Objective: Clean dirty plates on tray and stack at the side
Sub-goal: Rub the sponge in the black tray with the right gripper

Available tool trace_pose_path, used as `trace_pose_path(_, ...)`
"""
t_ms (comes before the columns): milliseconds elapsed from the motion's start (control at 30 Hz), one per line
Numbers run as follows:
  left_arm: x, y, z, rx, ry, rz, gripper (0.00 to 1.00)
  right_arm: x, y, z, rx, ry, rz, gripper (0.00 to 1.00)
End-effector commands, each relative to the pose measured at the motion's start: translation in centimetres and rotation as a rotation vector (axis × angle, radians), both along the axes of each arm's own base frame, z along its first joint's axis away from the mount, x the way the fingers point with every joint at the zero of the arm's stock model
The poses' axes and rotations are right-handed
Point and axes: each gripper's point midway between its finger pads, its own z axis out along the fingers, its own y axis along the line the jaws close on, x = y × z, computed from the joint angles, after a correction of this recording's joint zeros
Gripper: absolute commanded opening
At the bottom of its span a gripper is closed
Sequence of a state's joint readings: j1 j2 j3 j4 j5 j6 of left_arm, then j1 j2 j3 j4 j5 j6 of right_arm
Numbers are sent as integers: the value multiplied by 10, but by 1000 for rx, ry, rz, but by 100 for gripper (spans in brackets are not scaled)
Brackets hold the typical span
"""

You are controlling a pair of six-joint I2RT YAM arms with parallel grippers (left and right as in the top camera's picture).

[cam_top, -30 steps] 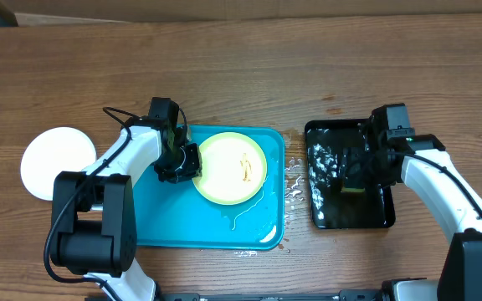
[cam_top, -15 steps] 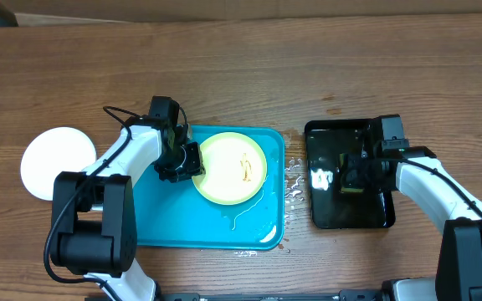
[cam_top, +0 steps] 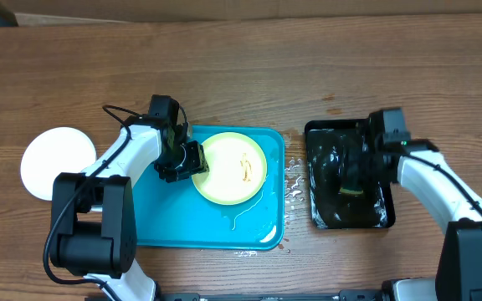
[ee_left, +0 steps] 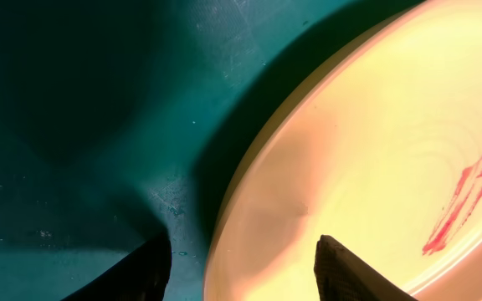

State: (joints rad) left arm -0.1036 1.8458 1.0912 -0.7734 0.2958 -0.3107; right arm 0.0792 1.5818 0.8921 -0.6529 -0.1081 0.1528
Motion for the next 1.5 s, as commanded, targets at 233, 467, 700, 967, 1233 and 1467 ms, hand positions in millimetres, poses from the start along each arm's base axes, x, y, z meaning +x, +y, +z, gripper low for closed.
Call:
trace_pose_path(233,-23,19,-31,106,90,-18,59,4,-9,-7,-52,-19,-13,74)
trace_pose_path(467,-15,18,-31,104,55,-18,61,2,-12,-36,-61,-45,-18,81)
trace_pose_path(700,-12,27,-33,161,41,-13,34,14,9,-28,52,-87,18,34)
trace_pose_path(967,-13,41,-34,238,46,14,43,5,20,-23,115,-33,38,91)
trace_pose_path(1233,-30,41,-33,242,123,28,4,-8,12,-29,64,22,45,85)
trace_pose_path(1467,-31,42,-33,245,125,23,14,-9,4,-31,17,29,32,92)
